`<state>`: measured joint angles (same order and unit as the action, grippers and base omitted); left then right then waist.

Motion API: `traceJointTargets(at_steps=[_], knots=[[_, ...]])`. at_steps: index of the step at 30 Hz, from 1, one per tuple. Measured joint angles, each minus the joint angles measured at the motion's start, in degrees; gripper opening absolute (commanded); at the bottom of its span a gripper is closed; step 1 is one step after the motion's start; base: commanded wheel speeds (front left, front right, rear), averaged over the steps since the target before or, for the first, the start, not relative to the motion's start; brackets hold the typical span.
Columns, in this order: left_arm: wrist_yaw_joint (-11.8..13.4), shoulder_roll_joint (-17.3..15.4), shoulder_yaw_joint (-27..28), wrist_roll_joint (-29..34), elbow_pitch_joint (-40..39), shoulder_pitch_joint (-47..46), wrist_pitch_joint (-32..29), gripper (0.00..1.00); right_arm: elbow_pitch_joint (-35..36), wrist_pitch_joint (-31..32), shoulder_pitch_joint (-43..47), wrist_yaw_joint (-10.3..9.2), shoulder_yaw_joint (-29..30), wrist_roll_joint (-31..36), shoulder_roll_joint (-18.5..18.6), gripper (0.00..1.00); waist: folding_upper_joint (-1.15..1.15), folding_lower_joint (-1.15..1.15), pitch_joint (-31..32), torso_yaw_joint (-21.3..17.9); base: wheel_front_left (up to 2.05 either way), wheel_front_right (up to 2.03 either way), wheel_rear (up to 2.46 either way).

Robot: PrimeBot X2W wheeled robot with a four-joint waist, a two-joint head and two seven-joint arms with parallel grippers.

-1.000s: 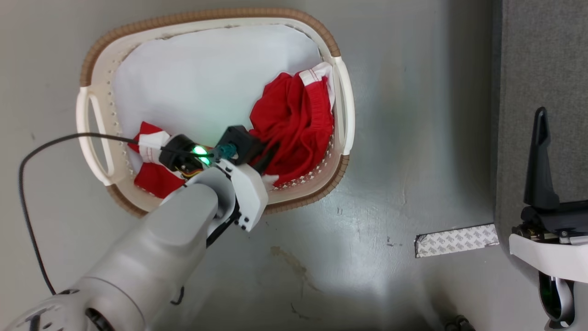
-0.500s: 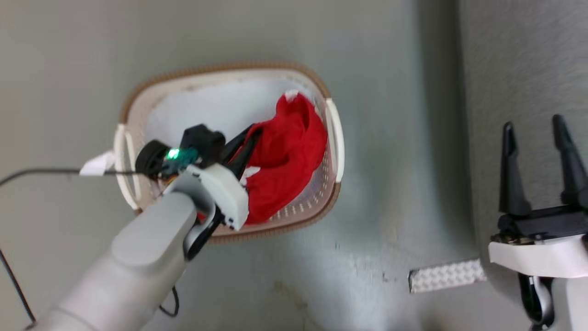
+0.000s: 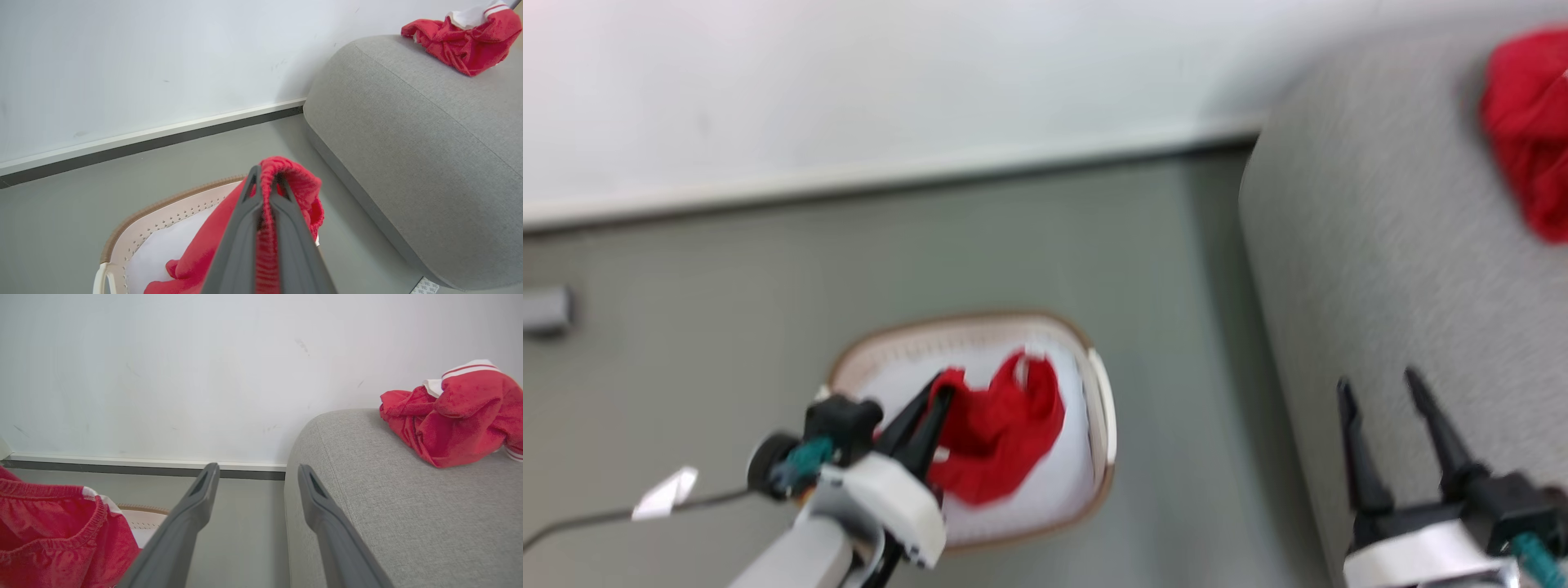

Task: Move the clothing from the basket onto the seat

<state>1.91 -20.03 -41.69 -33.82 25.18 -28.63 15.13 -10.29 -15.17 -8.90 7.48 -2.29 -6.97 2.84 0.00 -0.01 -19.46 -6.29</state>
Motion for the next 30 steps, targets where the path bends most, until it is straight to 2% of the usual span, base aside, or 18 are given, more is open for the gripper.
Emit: traceJointTargets(at_steps=[9, 18, 23, 30], knots=[[3.8, -1.9, 4.5, 0.6, -9.1, 11.1, 0.0, 0.00, -3.0, 0.0, 6.2, -0.01, -1.4, -0.1, 0.0, 1.00, 0.00, -0.02, 16.2, 0.6, 0.00, 0.00, 0.00], [6.3, -3.9, 6.4, 0.5, -15.9, 15.6, 0.0, 0.00, -3.2, 0.0, 7.2, 0.00, -7.5, -1.1, 0.0, 1.00, 0.00, -0.01, 23.6, 2.3, 0.00, 0.00, 0.00], [7.2, -5.0, 6.6, 0.5, -20.3, 16.2, -1.3, 0.00, -1.9, 0.0, 4.7, 0.00, -17.6, -3.4, 0.5, 1.00, 0.00, -0.01, 24.4, 3.0, 0.00, 0.00, 0.00], [7.5, -5.6, 5.9, 0.6, -25.6, 15.8, -3.6, 0.00, -0.7, 0.0, -3.8, 0.00, -33.7, -10.3, 4.6, 1.00, 0.00, 0.00, 24.0, 3.0, 0.00, 0.00, 0.00]])
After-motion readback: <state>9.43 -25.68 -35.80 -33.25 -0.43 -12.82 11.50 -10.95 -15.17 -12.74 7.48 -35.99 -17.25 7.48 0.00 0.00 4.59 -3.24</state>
